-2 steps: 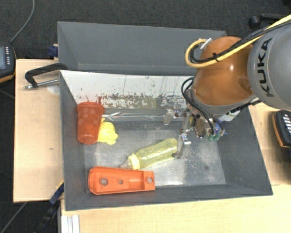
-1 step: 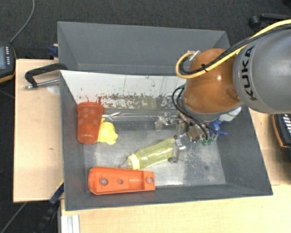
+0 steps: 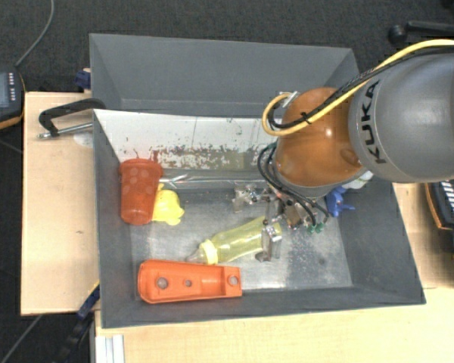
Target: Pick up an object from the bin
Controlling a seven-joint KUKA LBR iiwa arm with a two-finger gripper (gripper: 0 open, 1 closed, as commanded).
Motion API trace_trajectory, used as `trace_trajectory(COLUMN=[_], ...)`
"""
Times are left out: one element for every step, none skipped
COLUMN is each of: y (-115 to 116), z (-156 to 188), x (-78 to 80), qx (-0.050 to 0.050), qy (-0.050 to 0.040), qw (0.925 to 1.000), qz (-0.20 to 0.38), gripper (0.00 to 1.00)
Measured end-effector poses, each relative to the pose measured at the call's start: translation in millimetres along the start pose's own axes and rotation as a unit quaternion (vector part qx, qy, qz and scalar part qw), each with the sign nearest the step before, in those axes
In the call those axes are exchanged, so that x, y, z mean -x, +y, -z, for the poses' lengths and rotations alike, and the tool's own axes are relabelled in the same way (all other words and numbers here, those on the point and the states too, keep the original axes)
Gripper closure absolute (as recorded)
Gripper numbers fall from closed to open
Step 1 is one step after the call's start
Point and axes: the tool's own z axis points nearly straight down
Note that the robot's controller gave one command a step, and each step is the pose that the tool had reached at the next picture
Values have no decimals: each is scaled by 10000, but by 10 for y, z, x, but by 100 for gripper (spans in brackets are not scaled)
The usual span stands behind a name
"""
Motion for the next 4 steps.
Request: trace_trajectory(y=[28,-31,6,97], z=[-79,-132,-225,-398], x=[47,-48,-69,96], qx=[-5,7,-9,-2], qy=[-34,-6,-39,-45], qw=[9990,9913,9881,9457], qz=[438,1314,1540,3249], gripper=[0,0,0,0])
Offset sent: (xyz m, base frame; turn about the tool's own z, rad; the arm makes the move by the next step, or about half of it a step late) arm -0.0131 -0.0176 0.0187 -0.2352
